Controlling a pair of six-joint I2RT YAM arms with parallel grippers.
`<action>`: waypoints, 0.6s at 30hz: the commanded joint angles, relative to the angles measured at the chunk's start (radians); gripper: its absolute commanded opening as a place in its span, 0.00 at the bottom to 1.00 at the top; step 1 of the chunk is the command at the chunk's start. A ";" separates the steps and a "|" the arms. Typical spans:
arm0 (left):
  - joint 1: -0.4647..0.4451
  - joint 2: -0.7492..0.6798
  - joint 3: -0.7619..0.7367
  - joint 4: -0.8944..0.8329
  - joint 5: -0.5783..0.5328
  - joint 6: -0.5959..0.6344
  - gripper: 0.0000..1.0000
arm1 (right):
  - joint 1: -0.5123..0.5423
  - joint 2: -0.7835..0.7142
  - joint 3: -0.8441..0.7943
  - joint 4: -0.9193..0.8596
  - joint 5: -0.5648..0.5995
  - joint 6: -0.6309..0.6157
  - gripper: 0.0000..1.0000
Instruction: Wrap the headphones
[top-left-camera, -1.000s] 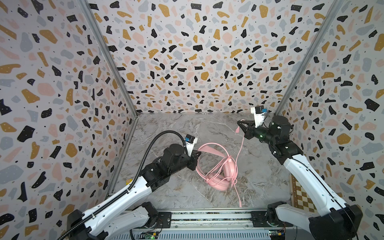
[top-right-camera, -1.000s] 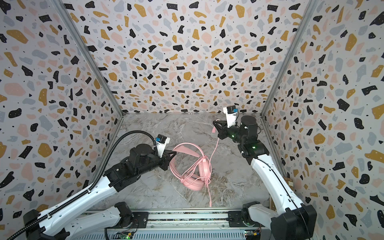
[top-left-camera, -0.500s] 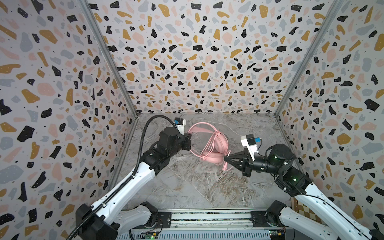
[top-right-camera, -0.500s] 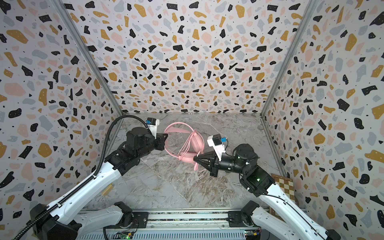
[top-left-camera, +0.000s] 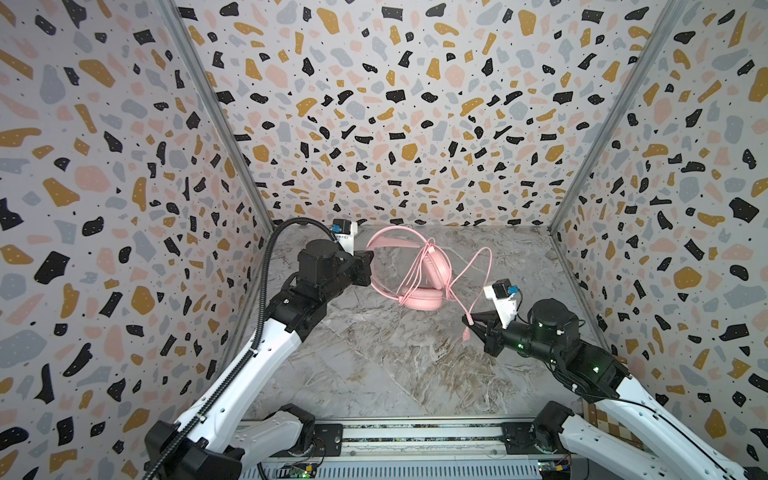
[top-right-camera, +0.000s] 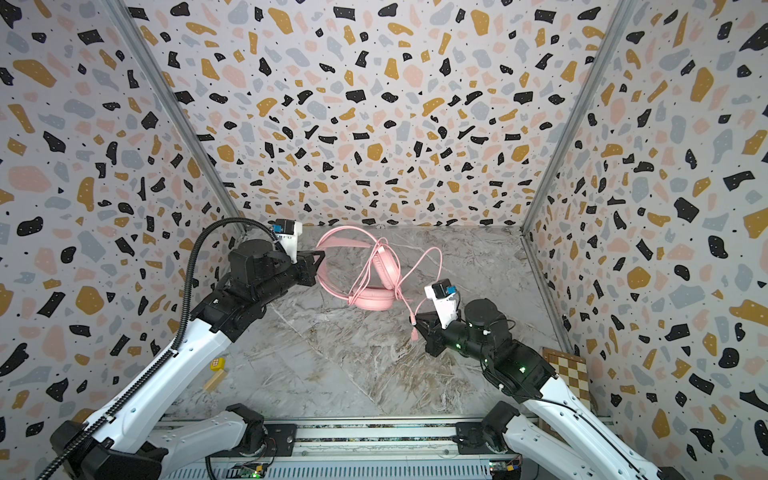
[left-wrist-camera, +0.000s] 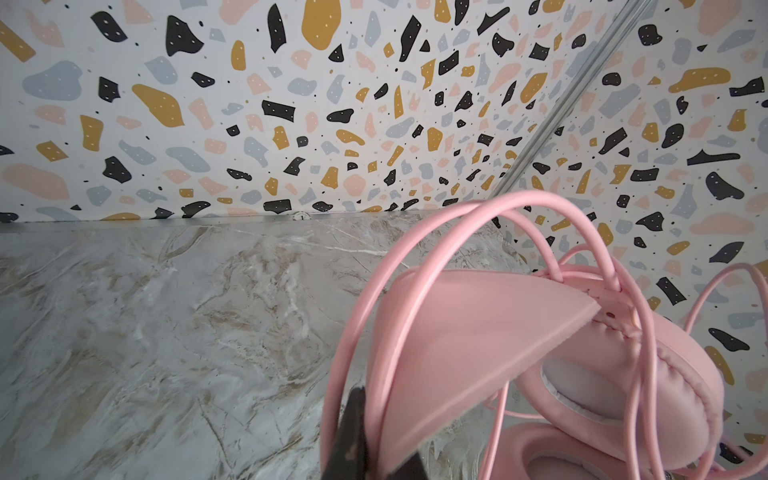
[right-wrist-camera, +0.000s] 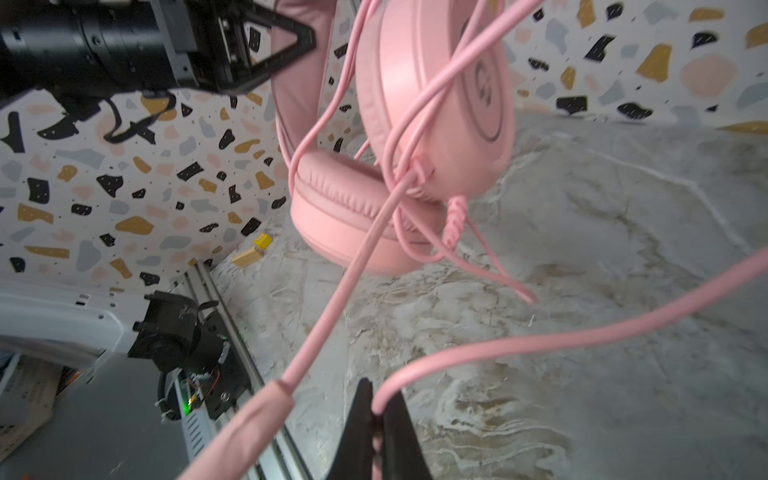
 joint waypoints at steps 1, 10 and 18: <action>0.042 -0.049 0.013 0.108 0.059 -0.034 0.00 | -0.004 -0.018 0.061 -0.047 0.136 -0.033 0.00; 0.058 -0.054 0.019 0.038 -0.068 0.023 0.00 | -0.004 -0.136 0.167 -0.019 0.245 -0.069 0.00; 0.061 -0.024 0.006 0.027 -0.274 -0.007 0.00 | -0.004 -0.181 0.227 0.097 -0.196 -0.130 0.00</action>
